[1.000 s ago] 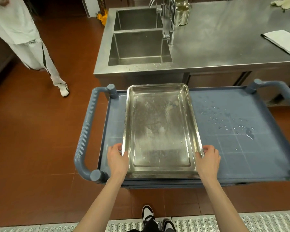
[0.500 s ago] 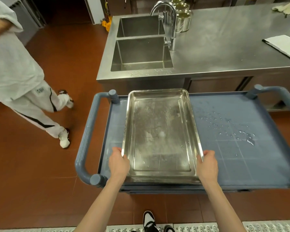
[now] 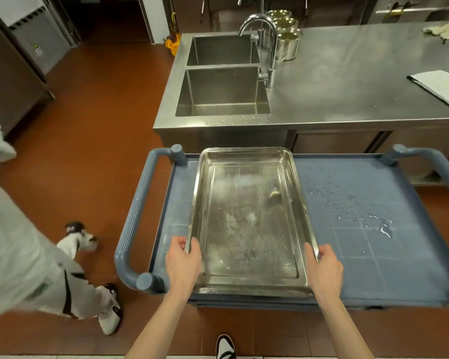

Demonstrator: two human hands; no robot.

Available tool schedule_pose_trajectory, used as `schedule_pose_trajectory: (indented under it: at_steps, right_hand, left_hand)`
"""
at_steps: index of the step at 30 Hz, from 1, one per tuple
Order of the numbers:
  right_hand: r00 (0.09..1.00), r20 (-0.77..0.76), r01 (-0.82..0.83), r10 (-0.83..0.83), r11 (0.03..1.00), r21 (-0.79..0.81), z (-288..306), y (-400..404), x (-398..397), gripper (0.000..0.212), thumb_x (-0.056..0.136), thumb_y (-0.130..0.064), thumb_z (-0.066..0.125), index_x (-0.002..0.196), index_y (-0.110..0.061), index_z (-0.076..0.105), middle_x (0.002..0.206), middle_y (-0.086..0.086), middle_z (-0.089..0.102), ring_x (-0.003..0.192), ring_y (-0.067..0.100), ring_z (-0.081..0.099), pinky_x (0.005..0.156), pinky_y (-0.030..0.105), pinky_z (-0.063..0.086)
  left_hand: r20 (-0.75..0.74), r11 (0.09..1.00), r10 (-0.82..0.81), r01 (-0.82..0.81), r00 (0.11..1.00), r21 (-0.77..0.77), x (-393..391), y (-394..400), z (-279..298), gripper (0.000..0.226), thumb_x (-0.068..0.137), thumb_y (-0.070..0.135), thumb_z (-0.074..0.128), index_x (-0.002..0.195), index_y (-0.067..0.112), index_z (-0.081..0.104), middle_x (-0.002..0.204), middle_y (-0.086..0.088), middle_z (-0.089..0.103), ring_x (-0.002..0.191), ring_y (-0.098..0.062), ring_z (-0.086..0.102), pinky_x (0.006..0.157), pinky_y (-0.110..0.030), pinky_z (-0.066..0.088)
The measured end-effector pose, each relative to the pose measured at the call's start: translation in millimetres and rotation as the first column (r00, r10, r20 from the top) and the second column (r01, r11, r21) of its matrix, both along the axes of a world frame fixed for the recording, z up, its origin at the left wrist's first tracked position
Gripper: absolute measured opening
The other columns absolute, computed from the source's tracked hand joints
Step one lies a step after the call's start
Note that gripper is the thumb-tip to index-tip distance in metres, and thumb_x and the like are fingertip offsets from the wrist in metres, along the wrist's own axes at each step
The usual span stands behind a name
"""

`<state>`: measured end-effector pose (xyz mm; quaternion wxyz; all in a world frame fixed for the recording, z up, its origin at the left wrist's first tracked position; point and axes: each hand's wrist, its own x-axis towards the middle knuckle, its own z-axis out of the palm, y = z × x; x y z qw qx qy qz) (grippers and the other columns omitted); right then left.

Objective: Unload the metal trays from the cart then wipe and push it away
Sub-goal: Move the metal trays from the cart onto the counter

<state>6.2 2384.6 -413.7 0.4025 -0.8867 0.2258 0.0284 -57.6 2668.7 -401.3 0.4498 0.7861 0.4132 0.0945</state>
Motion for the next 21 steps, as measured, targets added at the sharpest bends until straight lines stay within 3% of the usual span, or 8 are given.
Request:
schedule_pose_trajectory:
  at_steps: [6,10,15,18,21]
  right_hand:
    - [1.000,0.015,-0.006,0.006,1.000,0.017,12.0,3.3,-4.2,0.048,0.104,-0.038,0.059,0.084,0.005,0.052,0.064,0.012,0.049,0.060,0.028,0.041,0.055,0.038,0.034]
    - [0.999,0.038,-0.017,0.017,1.000,0.015,26.2,11.0,-2.7,0.051,0.103,-0.039,0.059,0.076,0.002,0.044,0.062,0.008,0.041,0.059,0.026,0.035,0.054,0.037,0.032]
    - [0.997,0.066,-0.041,0.039,0.999,0.028,47.2,21.4,0.5,0.049,0.104,-0.037,0.059,0.071,-0.011,0.034,0.065,0.007,0.032,0.060,0.023,0.027,0.054,0.040,0.026]
    - [0.997,0.061,-0.058,0.055,0.997,0.043,56.9,25.3,8.9,0.049,0.103,-0.038,0.059,0.071,-0.010,0.035,0.066,0.007,0.032,0.061,0.024,0.028,0.056,0.040,0.028]
    - [0.996,0.051,-0.083,0.080,0.994,0.077,64.6,28.6,19.5,0.052,0.102,-0.037,0.060,0.072,0.000,0.039,0.065,0.008,0.035,0.062,0.025,0.030,0.056,0.039,0.030]
  left_hand:
    - [0.069,0.998,0.036,-0.033,0.997,-0.044,-4.5,4.5,7.7,0.023,0.107,0.033,0.053,0.091,0.018,0.060,0.085,-0.002,0.065,0.081,-0.021,0.062,0.071,-0.035,0.045]
    - [0.122,0.995,0.062,-0.051,0.991,-0.089,-5.0,8.9,23.2,0.036,0.112,0.028,0.040,0.083,0.011,0.053,0.076,-0.006,0.053,0.071,-0.017,0.047,0.066,-0.034,0.039]
    - [0.112,0.990,0.124,-0.115,0.986,-0.085,-2.5,13.7,43.0,0.033,0.111,0.011,0.031,0.106,0.014,0.064,0.085,0.009,0.057,0.078,-0.001,0.050,0.069,-0.029,0.038]
    - [0.119,0.985,0.163,-0.154,0.980,-0.081,1.1,17.8,52.1,0.034,0.110,0.010,0.031,0.107,0.014,0.065,0.089,0.014,0.058,0.084,-0.003,0.054,0.080,-0.030,0.037]
    - [0.126,0.982,0.186,-0.178,0.975,-0.068,3.3,19.8,59.1,0.033,0.111,0.011,0.032,0.101,0.017,0.063,0.083,0.011,0.058,0.077,0.000,0.050,0.069,-0.025,0.038]
